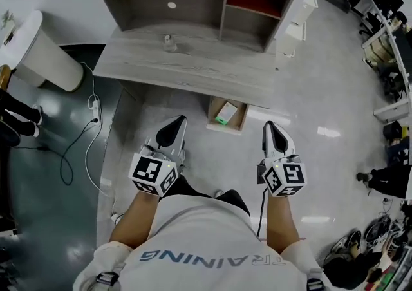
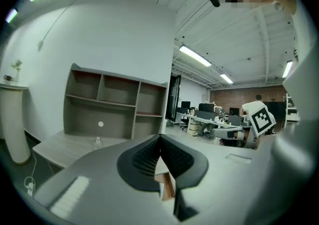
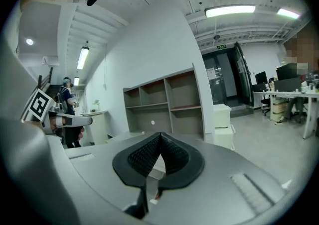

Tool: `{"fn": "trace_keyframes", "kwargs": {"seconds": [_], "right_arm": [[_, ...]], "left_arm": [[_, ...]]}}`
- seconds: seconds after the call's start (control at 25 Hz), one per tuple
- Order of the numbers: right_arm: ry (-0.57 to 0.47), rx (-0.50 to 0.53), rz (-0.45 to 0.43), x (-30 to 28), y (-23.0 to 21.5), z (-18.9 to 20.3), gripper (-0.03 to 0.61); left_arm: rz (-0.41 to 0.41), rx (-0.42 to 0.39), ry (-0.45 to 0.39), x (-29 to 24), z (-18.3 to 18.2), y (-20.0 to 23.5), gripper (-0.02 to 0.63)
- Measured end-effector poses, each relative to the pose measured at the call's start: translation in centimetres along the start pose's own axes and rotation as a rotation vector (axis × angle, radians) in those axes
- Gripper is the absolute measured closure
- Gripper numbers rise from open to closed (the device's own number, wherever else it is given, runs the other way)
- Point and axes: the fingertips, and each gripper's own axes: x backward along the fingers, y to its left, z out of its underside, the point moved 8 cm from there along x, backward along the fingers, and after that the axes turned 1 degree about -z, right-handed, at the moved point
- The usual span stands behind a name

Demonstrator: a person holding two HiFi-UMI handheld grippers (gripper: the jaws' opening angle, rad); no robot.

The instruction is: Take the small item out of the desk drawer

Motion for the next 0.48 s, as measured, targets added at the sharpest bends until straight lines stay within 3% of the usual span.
{"fn": "trace_keyframes", "kwargs": {"seconds": [0.32,0.48], "right_arm": [[-0.002,-0.020,0.193,-7.0,4.8,-1.3,0.565],[0.006,-0.023,0.261,-9.2,6.9,-1.3,0.565]], "left_arm": [[0.196,-0.060,0.039,-6.4,-2.5,9.9,0.612],[0.276,-0.074,0.056,-8.7,-2.6,12.8,0.612]]}}
